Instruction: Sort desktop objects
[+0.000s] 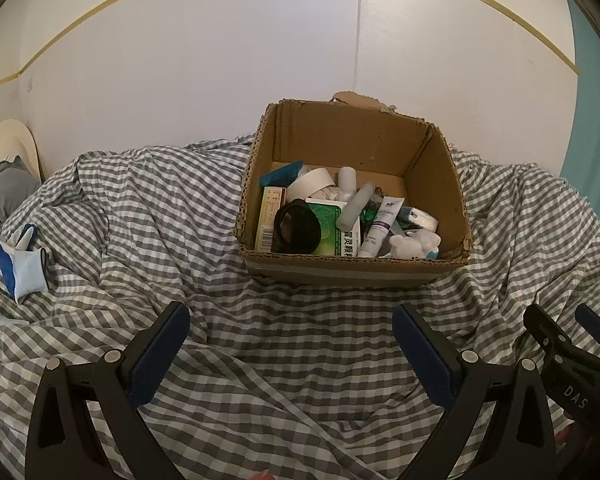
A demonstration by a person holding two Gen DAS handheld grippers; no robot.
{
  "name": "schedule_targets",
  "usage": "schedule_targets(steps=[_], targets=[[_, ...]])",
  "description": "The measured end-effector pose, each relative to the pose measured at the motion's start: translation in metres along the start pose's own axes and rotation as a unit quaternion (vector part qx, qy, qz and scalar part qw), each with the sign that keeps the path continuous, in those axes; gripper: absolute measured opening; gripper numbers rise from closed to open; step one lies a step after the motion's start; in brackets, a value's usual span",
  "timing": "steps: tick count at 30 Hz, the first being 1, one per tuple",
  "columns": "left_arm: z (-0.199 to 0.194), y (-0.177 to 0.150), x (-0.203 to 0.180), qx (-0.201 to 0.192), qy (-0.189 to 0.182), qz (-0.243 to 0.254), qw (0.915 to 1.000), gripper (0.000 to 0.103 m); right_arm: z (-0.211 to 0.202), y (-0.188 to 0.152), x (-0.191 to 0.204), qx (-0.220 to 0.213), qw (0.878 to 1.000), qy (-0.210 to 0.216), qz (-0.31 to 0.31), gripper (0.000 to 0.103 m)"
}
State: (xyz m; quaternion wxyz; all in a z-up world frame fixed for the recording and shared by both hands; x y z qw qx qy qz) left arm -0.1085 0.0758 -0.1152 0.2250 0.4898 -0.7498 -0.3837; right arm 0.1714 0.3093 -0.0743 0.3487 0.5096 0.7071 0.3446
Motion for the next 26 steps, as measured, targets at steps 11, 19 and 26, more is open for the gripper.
schedule_targets(steps=[11, 19, 26], targets=[[0.0006, -0.0021, 0.0, 0.004, -0.002, 0.003, 1.0, 0.103, 0.0011, -0.0009, 0.0005, 0.003, 1.0, 0.002, -0.005, 0.103], [0.0009, -0.002, -0.0011, 0.0, -0.007, 0.003, 1.0, 0.103, 0.0031, -0.002, -0.0001, 0.006, 1.0, 0.002, -0.005, 0.103], [-0.0047, 0.0005, -0.005, -0.021, -0.021, 0.002, 0.9995, 0.103, 0.0031, -0.0021, -0.0001, 0.006, 1.0, -0.001, -0.005, 0.103]])
Point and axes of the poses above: each gripper's, at about its wrist camera, not at the fingertips, and z roughly the way its jaws point, x to its left, y to its top, the point moved 10 cm from there along z, roughly the way its jaws point, and after that the axes turned 3 degrees about y, right-handed, at the moved point
